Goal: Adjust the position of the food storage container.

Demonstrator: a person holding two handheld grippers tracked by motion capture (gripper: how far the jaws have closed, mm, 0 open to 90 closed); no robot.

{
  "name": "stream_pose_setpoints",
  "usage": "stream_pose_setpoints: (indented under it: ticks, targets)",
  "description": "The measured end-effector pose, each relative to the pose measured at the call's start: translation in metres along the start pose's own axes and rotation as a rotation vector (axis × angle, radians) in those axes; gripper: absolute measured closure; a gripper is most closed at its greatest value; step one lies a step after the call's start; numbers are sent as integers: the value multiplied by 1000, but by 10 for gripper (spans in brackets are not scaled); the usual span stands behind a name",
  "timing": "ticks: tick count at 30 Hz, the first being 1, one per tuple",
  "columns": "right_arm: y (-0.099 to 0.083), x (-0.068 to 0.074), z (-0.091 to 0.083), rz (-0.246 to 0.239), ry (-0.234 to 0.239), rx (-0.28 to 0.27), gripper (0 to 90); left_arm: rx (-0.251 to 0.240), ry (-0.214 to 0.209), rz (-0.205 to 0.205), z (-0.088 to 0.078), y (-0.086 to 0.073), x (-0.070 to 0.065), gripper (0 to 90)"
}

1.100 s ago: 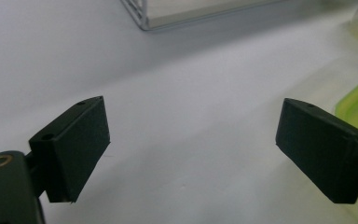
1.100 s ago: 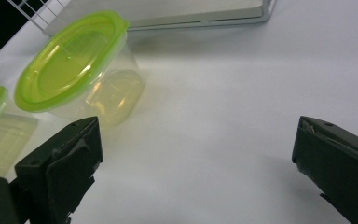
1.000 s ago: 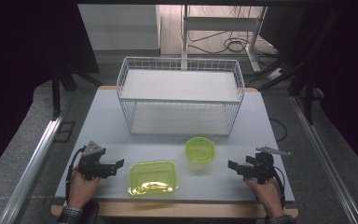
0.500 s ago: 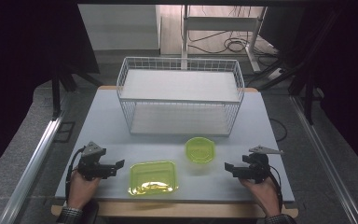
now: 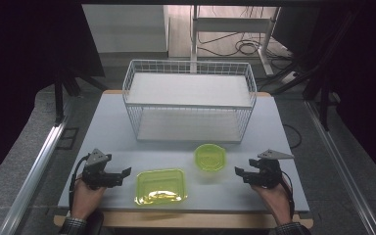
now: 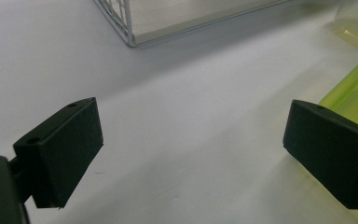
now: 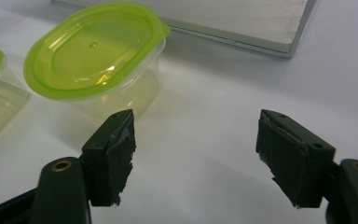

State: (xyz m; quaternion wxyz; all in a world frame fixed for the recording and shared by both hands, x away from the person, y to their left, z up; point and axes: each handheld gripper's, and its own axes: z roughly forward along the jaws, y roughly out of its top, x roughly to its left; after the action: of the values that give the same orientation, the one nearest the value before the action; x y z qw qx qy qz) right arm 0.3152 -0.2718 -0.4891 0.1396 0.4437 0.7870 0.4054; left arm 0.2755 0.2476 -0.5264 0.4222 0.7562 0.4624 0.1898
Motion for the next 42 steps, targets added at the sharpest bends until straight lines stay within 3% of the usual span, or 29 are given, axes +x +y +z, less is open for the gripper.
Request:
stream_pose_setpoints:
  ticks: [8, 13, 20, 33, 42]
  targets:
    - [15, 14, -1, -42, 12, -10, 444, -10, 6, 12, 0, 0, -1, 41]
    - [23, 19, 1, -60, 26, 20, 547, -11, 10, 16, 1, 0, -1, 41]
    - [32, 23, 7, -72, 51, 61, 669, -3, 16, 22, 2, 0, -2, 41]
    - [51, 38, 25, -122, 91, 64, 880, 9, 28, 23, 3, 0, -1, 43]
    - [65, 59, 45, -157, 132, 71, 893, 16, 29, 23, 4, 0, -2, 45]
